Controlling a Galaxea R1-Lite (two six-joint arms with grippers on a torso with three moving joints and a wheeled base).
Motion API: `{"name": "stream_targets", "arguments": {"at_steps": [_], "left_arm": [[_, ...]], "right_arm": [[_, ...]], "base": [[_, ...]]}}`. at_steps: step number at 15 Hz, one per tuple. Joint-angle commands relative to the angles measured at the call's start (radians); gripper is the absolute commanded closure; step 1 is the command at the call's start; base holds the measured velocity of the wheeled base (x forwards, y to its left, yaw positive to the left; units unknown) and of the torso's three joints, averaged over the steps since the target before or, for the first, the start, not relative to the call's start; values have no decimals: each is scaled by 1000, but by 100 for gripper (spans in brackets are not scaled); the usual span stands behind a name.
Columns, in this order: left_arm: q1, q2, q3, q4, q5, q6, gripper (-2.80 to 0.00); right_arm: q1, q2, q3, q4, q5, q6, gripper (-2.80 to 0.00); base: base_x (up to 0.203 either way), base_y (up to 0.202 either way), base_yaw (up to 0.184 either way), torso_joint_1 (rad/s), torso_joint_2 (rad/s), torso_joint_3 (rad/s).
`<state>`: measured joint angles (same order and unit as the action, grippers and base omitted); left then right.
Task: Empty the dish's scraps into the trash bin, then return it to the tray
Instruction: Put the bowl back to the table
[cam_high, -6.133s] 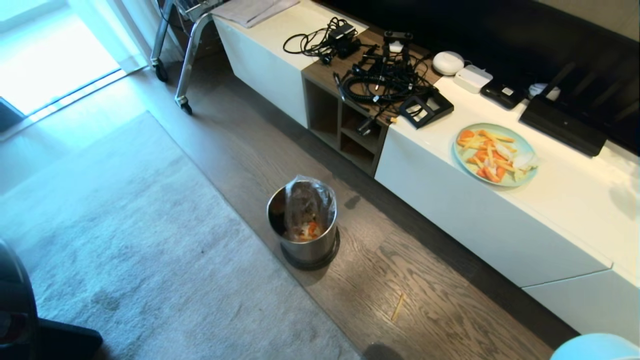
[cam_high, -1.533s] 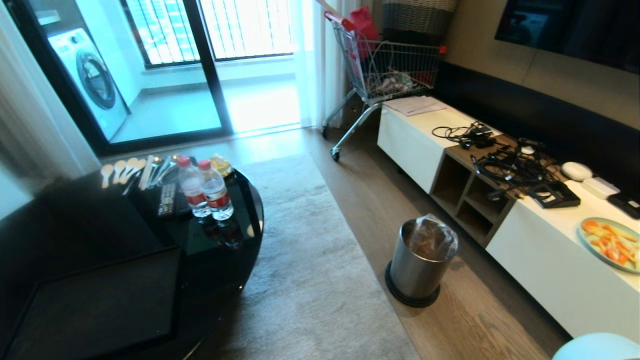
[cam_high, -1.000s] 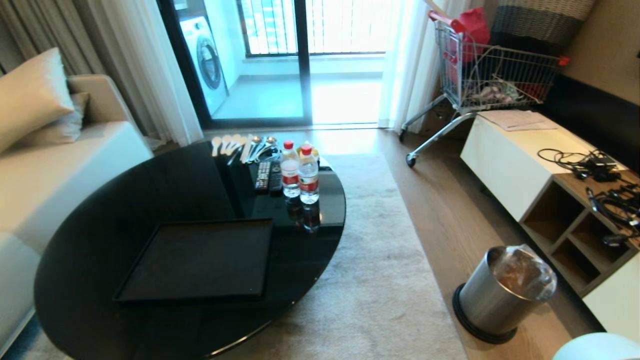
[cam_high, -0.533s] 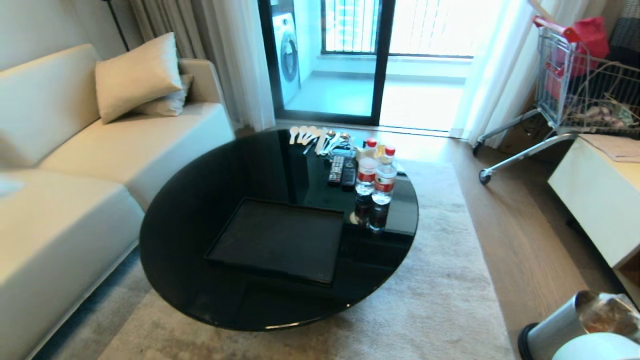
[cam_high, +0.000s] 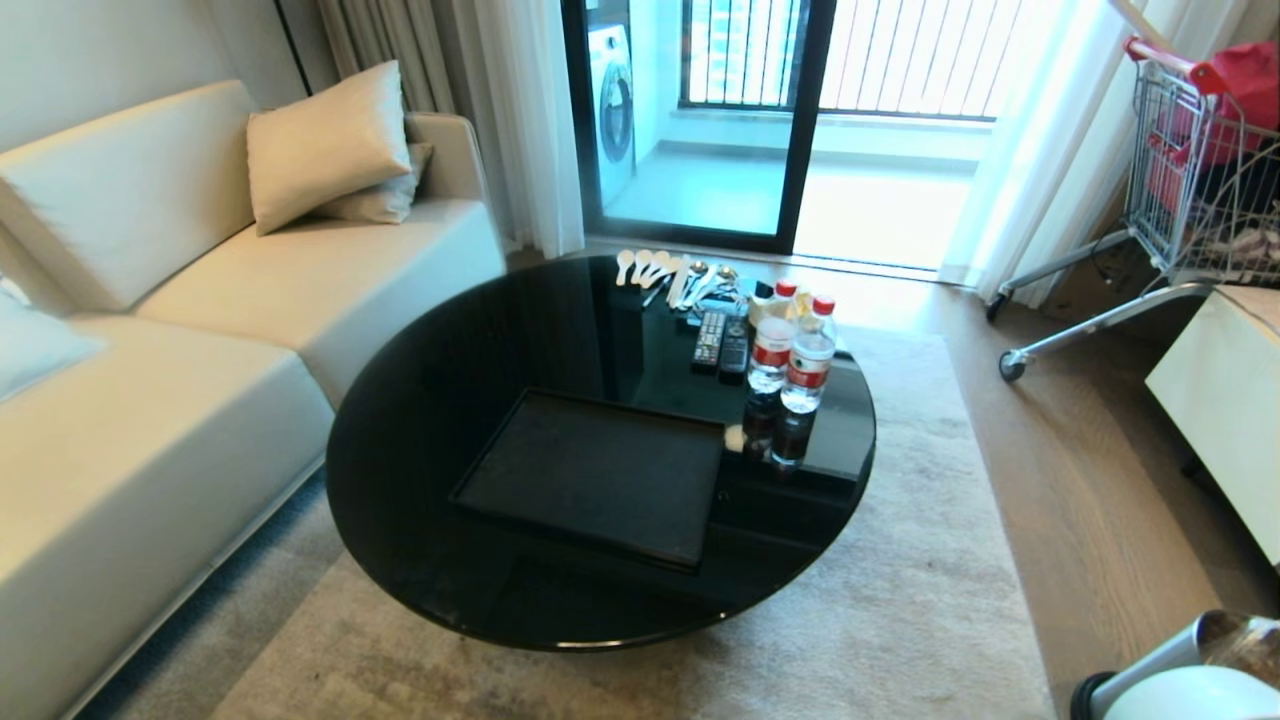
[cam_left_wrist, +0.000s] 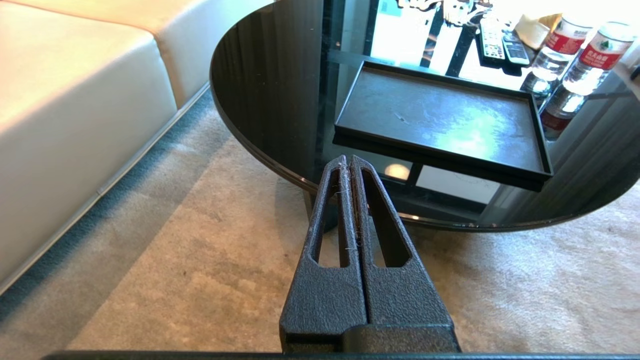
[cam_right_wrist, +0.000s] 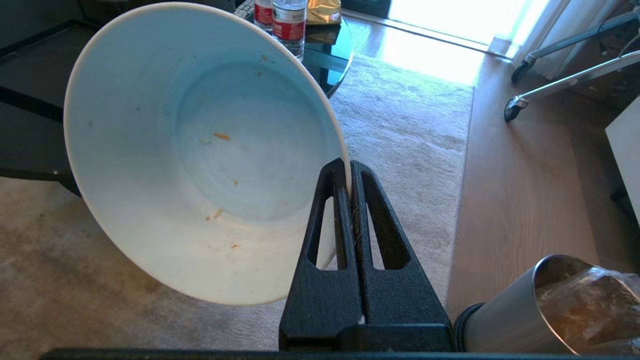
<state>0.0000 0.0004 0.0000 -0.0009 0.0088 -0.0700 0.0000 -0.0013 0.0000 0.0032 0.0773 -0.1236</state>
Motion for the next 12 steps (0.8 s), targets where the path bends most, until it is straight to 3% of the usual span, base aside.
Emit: {"name": "stream_targets", "arguments": {"at_steps": [1, 9, 12], "left_arm": [[0, 0, 0, -1, 0, -1, 0], [0, 0, 0, -1, 2, -1, 0], [0, 0, 0, -1, 0, -1, 0]], "right_arm": [[0, 1, 0, 0, 1, -1, 0], [0, 1, 0, 0, 1, -4, 0], [0, 1, 0, 0, 1, -4, 0]], "base": [[67, 0, 1, -7, -2, 7], [179, 0, 1, 2, 0, 4], [37, 0, 0, 3, 2, 2]]}}
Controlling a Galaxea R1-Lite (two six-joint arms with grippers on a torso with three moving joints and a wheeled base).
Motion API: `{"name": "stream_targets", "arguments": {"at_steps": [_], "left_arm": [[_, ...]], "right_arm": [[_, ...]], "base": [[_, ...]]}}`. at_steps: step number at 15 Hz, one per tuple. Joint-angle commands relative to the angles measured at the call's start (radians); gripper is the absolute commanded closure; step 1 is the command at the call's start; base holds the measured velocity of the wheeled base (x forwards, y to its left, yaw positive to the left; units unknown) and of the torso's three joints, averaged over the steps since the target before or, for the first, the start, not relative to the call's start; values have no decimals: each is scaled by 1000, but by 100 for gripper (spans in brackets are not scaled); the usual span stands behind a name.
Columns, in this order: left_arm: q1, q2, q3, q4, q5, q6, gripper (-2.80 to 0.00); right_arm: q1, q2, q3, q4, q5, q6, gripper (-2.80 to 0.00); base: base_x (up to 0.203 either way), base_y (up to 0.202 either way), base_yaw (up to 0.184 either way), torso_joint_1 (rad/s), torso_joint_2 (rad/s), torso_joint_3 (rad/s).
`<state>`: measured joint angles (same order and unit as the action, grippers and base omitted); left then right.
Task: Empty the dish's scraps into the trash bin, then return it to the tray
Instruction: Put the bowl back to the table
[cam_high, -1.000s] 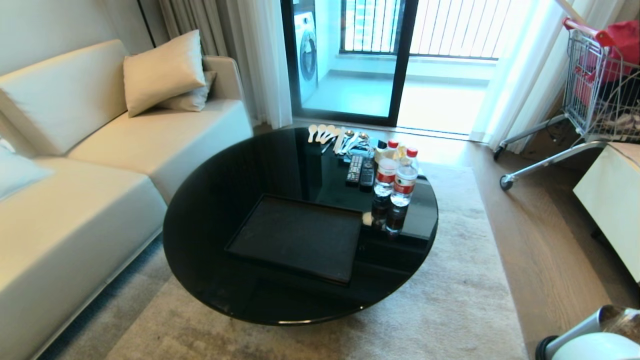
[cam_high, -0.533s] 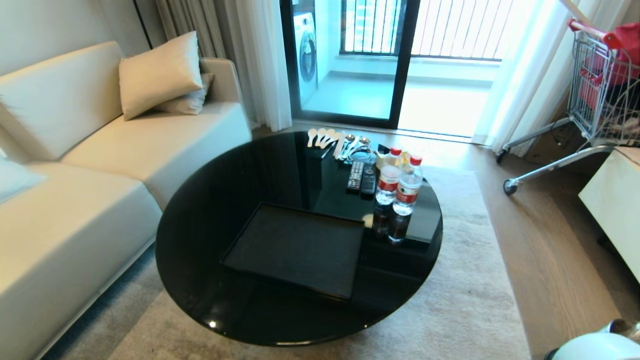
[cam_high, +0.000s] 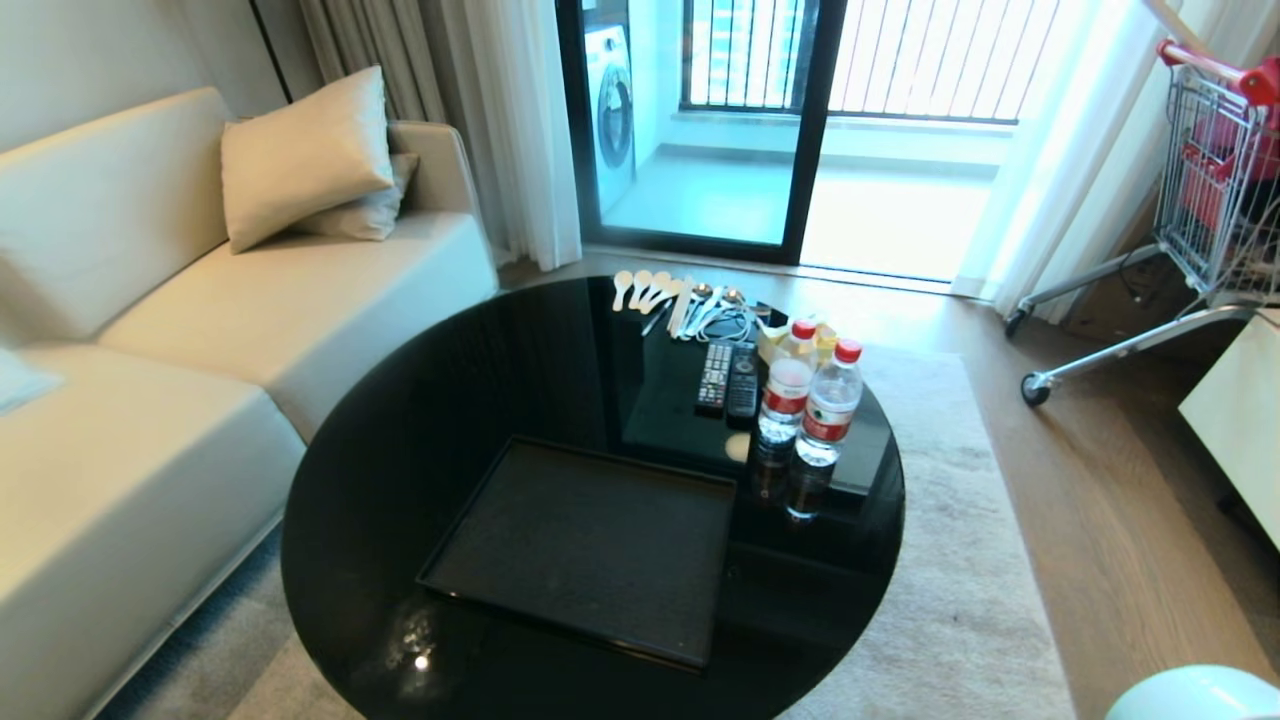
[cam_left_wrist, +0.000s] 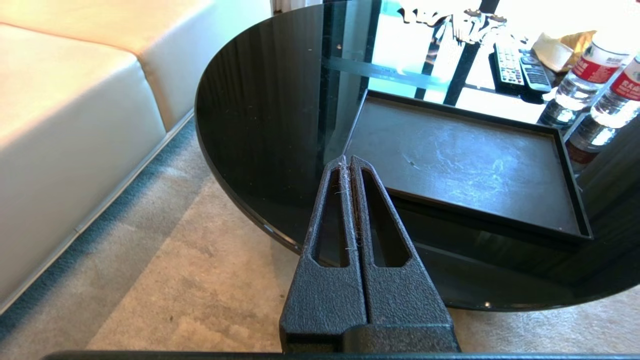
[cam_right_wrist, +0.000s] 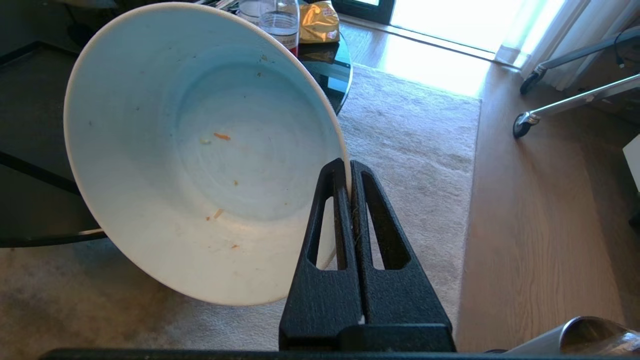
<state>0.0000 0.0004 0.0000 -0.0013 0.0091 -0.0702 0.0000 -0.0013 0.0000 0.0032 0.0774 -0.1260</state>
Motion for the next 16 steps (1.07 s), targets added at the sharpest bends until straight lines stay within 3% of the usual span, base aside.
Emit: {"name": "stream_targets", "arguments": {"at_steps": [1, 3, 6, 11, 14, 16], "left_arm": [[0, 0, 0, 0, 0, 0, 0], [0, 0, 0, 0, 0, 0, 0], [0, 0, 0, 0, 0, 0, 0], [0, 0, 0, 0, 0, 0, 0], [0, 0, 0, 0, 1, 0, 0], [0, 0, 0, 0, 0, 0, 0]], "right_arm": [[0, 1, -3, 1, -2, -10, 0], [0, 4, -6, 4, -2, -85, 0], [-1, 45, -9, 3, -4, -132, 0], [0, 7, -8, -3, -2, -133, 0], [0, 31, -108, 2, 49, -133, 0], [0, 157, -177, 4, 85, -133, 0]], "base": [[0, 0, 0, 0, 0, 0], [0, 0, 0, 0, 0, 0], [0, 0, 0, 0, 0, 0], [0, 0, 0, 0, 0, 0], [0, 0, 0, 0, 0, 0], [0, 0, 0, 0, 0, 0]]}}
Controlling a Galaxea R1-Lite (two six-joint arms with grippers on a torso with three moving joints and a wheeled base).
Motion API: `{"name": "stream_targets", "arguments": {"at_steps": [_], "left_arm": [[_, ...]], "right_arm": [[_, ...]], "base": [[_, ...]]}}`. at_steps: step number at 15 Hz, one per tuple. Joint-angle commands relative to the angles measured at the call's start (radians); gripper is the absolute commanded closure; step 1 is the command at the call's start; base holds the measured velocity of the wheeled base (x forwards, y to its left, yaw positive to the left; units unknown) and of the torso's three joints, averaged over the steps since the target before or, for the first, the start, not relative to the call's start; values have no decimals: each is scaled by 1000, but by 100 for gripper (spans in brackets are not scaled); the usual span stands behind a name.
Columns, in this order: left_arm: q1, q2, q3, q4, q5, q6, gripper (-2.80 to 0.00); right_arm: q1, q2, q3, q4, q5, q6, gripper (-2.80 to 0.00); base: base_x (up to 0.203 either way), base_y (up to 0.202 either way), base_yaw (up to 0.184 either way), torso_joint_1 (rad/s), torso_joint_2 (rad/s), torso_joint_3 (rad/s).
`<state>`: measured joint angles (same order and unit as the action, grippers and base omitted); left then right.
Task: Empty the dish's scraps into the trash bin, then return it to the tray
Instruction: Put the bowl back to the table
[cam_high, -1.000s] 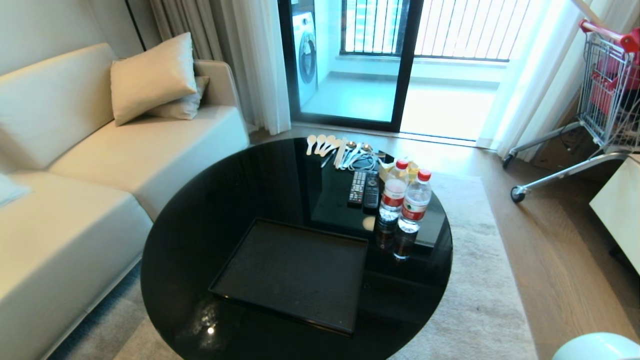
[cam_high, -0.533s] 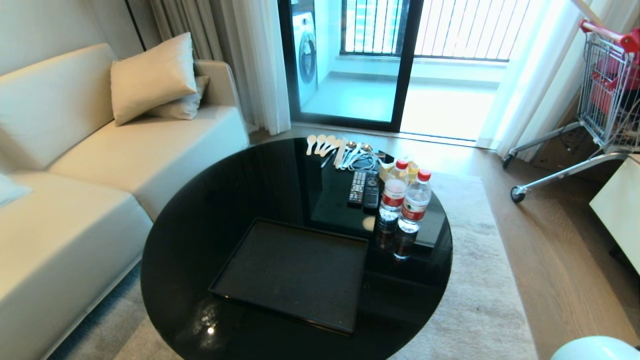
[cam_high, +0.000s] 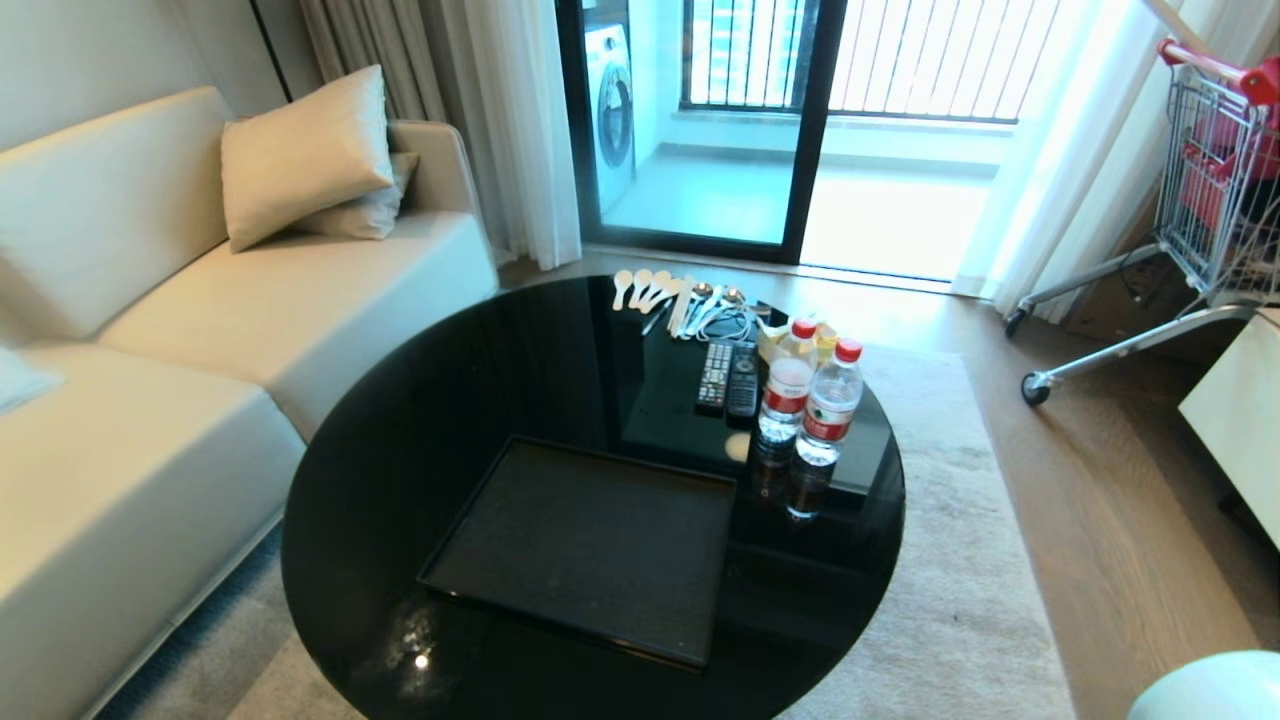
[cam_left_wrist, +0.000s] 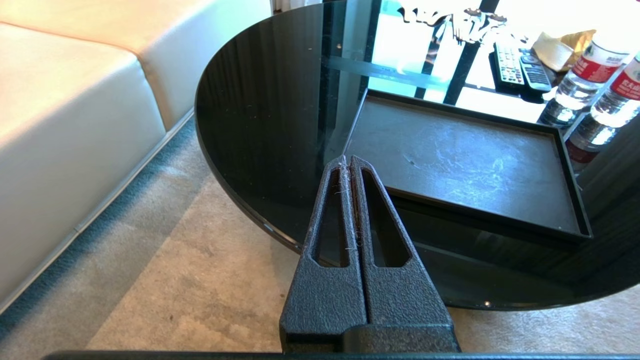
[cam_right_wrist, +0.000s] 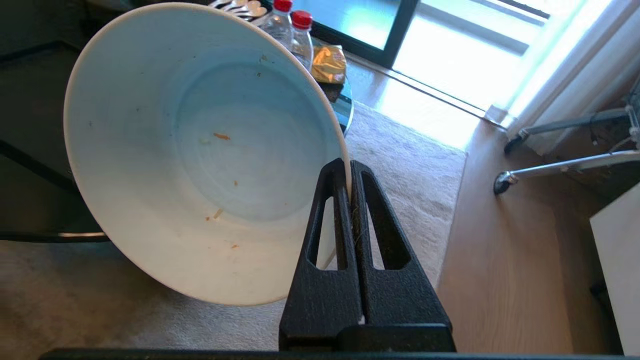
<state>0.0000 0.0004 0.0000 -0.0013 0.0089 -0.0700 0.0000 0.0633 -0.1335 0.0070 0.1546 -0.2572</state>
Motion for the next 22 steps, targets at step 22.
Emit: {"name": "stream_targets", "arguments": {"at_steps": [22], "left_arm": [[0, 0, 0, 0, 0, -1, 0]], "right_arm": [[638, 2013, -1016, -121, -377, 642, 0]], "base": [[0, 0, 0, 0, 0, 0]]}}
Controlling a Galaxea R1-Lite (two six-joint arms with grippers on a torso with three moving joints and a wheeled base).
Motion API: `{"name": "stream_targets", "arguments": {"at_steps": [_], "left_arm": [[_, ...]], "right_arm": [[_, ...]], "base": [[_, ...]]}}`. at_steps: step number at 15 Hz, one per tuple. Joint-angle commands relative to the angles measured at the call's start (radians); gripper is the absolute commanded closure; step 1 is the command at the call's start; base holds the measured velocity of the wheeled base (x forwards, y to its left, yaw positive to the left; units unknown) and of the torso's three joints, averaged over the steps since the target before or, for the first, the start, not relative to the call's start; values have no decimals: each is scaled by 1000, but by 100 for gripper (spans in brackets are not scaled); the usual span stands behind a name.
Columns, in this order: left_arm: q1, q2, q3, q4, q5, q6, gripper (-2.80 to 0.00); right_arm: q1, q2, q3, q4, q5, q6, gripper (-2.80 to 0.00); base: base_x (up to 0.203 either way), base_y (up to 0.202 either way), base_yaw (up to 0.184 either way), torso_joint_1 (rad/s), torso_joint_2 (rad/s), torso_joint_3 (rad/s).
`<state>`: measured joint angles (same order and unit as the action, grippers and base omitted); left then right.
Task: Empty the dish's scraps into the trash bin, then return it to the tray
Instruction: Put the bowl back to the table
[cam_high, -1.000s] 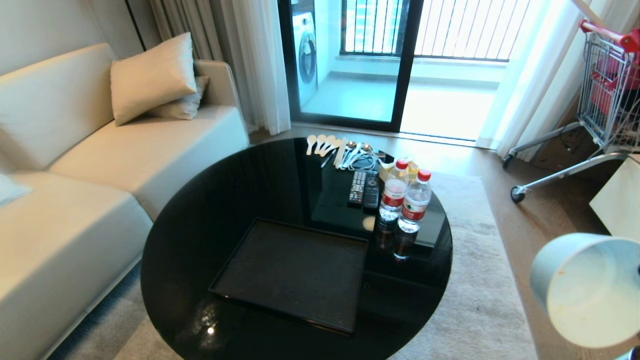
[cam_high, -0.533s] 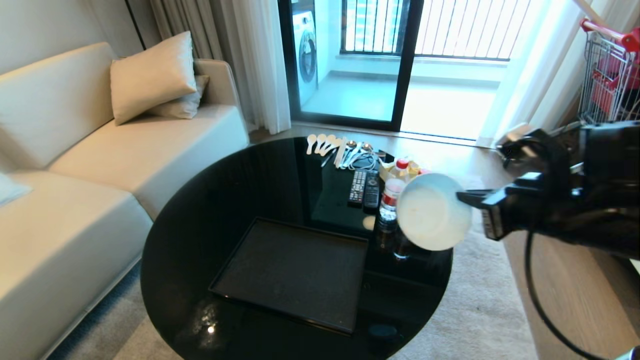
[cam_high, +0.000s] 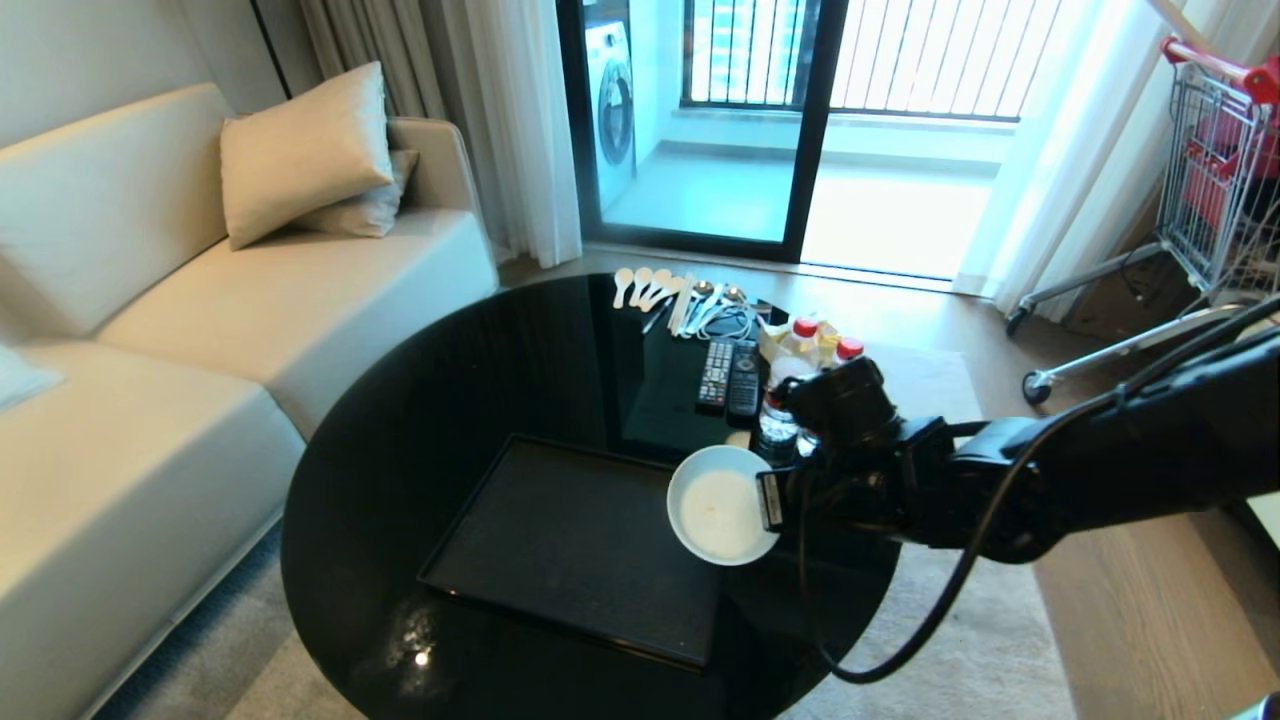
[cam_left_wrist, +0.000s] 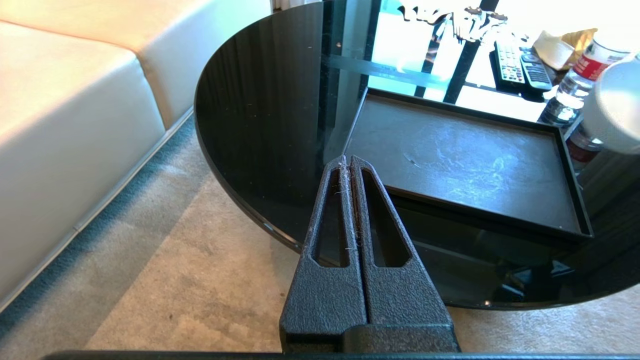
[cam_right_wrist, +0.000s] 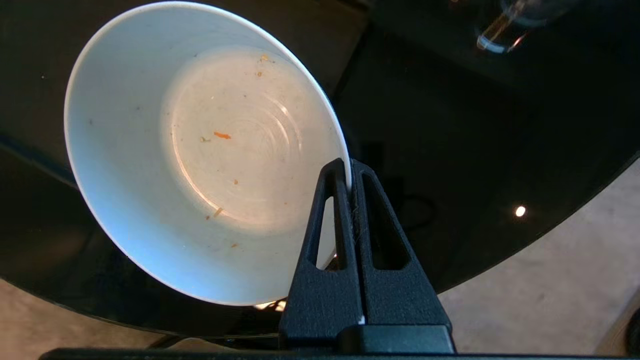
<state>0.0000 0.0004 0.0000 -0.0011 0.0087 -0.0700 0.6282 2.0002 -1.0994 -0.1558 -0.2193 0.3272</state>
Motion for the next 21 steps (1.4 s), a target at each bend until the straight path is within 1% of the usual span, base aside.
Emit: {"name": "stream_targets", "arguments": {"at_steps": [1, 5, 7, 13, 16, 18, 21], "left_arm": [[0, 0, 0, 0, 1, -1, 0], [0, 0, 0, 0, 1, -1, 0], [0, 0, 0, 0, 1, -1, 0], [0, 0, 0, 0, 1, -1, 0], [0, 0, 0, 0, 1, -1, 0], [0, 0, 0, 0, 1, -1, 0], [0, 0, 0, 0, 1, -1, 0]], "right_arm": [[18, 93, -95, 87, -5, 103, 0], [86, 177, -263, 251, -6, 288, 0], [102, 225, -319, 279, -6, 338, 0], [105, 359, -453, 279, -11, 405, 0], [103, 389, -468, 273, -17, 406, 0], [99, 406, -476, 274, -43, 406, 0], [91, 413, -476, 274, -45, 406, 0]], "base": [[0, 0, 0, 0, 0, 0], [0, 0, 0, 0, 0, 0], [0, 0, 0, 0, 0, 0], [0, 0, 0, 0, 0, 0], [0, 0, 0, 0, 0, 0], [0, 0, 0, 0, 0, 0], [0, 0, 0, 0, 0, 0]]}}
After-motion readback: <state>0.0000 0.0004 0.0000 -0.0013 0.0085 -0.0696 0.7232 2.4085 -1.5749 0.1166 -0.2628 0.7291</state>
